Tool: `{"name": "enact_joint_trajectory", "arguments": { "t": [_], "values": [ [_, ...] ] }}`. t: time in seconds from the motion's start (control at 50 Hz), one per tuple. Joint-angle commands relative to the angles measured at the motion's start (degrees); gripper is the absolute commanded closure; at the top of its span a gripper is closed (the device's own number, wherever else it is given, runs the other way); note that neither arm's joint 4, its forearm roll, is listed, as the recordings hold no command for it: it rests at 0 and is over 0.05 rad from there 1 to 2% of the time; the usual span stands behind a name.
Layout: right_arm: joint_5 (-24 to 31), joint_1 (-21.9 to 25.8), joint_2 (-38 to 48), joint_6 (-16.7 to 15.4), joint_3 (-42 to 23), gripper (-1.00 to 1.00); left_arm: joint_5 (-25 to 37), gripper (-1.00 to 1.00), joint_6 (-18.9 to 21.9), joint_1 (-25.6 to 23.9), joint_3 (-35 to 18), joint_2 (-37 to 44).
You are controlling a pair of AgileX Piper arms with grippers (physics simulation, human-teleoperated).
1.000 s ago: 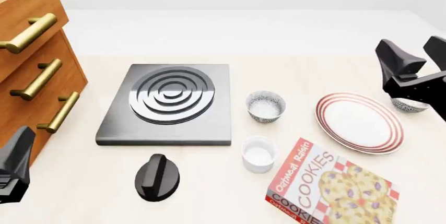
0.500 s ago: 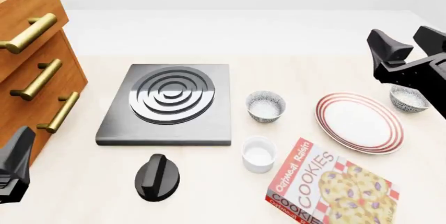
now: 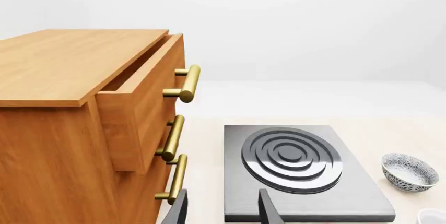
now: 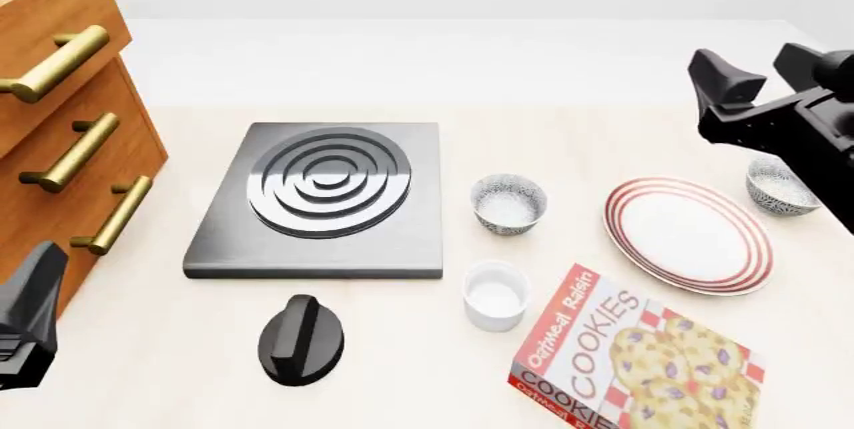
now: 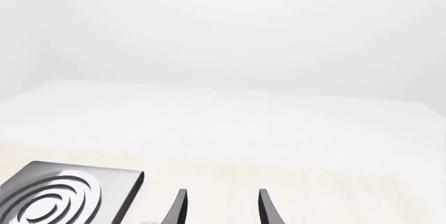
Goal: Pick the akita bowl next to the plate and place it on the plate.
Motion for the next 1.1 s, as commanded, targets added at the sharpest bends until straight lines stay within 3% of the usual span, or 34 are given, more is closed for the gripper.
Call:
{"name": "enact_joint_trajectory", "arguments": {
  "t": [0.02, 1.1],
  "values": [
    [-1.5, -0.8, 3.8, -0.3, -1.5, -1.0, 0.0, -1.0, 0.0, 0.0, 0.0, 0.0],
    [-2.1, -9.1, 11.8, 1.7, -6.9, -1.0, 0.0, -1.0, 0.0, 0.0, 0.0, 0.0]
  ]
}}
